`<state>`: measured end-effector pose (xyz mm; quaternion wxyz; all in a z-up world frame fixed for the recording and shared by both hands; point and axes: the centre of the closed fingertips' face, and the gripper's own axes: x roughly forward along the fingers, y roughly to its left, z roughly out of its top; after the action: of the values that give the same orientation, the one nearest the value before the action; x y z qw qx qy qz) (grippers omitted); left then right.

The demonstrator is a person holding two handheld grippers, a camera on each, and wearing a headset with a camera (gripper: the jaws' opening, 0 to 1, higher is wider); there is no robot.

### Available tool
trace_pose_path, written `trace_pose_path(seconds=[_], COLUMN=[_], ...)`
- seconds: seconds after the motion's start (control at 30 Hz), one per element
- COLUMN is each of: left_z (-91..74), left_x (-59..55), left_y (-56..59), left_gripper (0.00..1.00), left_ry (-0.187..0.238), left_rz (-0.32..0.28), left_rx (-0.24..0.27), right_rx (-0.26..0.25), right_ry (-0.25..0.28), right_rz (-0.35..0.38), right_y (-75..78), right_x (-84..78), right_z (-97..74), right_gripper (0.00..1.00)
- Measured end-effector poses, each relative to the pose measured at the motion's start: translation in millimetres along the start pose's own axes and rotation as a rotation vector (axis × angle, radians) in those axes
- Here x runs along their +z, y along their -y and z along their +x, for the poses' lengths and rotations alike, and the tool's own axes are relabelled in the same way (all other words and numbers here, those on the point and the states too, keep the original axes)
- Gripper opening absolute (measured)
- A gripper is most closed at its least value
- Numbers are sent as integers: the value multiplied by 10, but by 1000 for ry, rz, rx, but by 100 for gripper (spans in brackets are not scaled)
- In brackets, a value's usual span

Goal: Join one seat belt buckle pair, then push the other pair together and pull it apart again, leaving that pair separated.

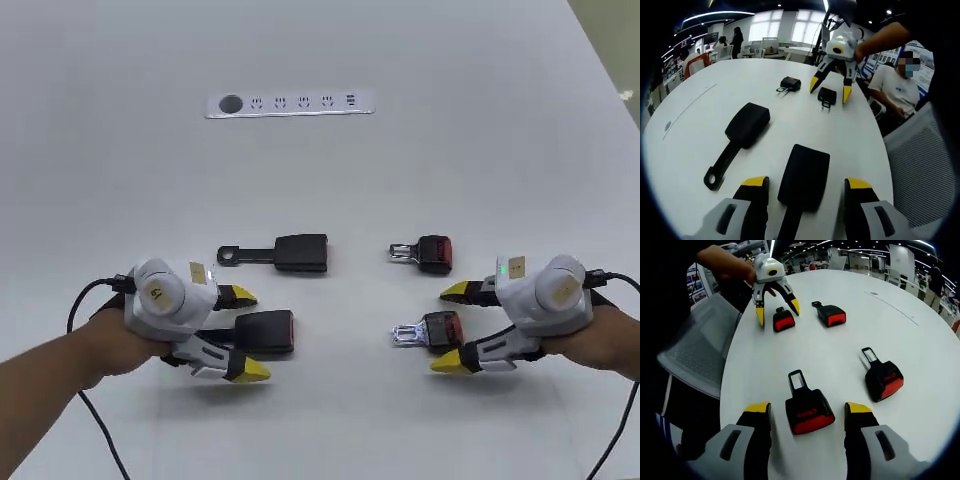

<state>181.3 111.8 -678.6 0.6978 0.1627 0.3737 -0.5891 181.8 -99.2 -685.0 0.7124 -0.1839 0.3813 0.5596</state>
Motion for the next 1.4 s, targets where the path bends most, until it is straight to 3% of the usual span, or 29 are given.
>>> trace_pose_path(seconds=[0.2, 0.27, 0.37, 0.4, 0.47, 0.53, 0.57, 0.67, 1.0, 1.4], left_z=[-3, -9, -1, -7, -8, -15, -9, -24, -35, -25], left_x=[-28, -74, -38, -57, -48, -55, -44, -72, -128, -134], left_y=[32, 11, 53, 20, 4, -36, -15, -24, -67, -69], left_gripper=[54, 51, 46, 44, 39, 34, 34, 34, 33, 33], left_ry=[-5, -24, -25, -44, -52, -72, -61, -62, -35, -52], left_rz=[32, 83, 96, 139, 158, 213, 192, 215, 187, 201], left_rx=[-19, -8, -8, 5, 15, 24, 20, 13, -6, -20], right_rx=[13, 16, 8, 5, -7, -17, -29, -35, -25, -12], right_ry=[-10, -10, -19, -23, -33, -37, -46, -34, 1, 56], right_rz=[-39, -43, -66, -75, -84, -102, -116, -102, -113, -106], right_y=[-7, -29, -47, -54, -71, -89, -79, -92, -85, -37], right_x=[-19, -12, -26, -32, -37, -23, -35, -14, 9, 13], right_z=[5, -3, -9, -6, -5, -6, -12, -18, -20, 10], right_gripper=[49, 48, 46, 45, 42, 39, 36, 35, 35, 34])
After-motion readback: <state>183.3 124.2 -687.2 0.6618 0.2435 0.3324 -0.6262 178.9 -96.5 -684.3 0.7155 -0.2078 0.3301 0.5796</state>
